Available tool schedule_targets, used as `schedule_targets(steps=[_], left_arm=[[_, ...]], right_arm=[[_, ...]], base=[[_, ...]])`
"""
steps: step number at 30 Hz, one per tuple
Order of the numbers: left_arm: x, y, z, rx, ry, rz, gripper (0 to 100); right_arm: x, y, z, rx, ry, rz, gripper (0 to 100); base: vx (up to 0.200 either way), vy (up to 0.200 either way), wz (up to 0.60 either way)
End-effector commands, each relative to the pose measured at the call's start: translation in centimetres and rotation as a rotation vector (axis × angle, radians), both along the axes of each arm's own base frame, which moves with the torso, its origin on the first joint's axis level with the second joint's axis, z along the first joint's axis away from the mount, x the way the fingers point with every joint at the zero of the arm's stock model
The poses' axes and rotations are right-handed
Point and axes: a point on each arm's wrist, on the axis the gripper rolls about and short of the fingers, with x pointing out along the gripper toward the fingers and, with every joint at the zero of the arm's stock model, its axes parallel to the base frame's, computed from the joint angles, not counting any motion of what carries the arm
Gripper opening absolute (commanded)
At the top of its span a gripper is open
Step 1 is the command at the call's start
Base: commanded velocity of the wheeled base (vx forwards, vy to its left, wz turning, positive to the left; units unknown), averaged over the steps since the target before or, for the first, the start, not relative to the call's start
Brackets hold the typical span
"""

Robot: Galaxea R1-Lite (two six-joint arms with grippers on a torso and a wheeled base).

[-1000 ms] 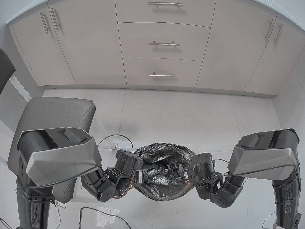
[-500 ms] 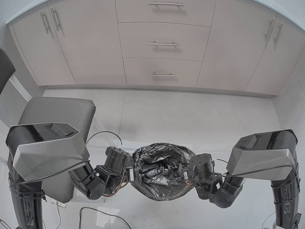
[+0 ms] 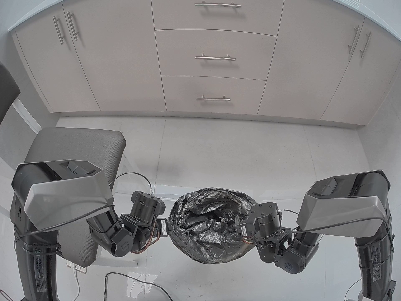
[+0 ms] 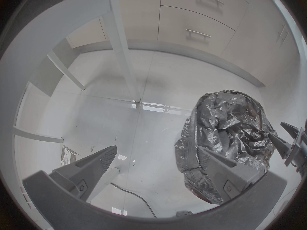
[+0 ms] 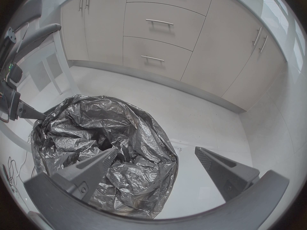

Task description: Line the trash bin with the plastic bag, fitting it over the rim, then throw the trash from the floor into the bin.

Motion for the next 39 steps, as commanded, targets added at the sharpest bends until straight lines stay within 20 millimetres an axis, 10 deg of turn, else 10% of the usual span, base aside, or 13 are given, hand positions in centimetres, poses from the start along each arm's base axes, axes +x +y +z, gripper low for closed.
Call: schedule_targets(steps=[1,39], left_arm=[[0.4,0.6,-0.6,0.016,0.012,0.011,100],[2.8,0.2,-3.2,-0.023,0.089,-0.058,100]], right_arm=[[0.0,0.0,-0.1,-0.002,0.003,0.0,100],[2.0,-2.3,1.2,0.019,-0.035,-0.057,100]], base=[[0.0,0.0,0.0],[0.0,0.0,0.0]])
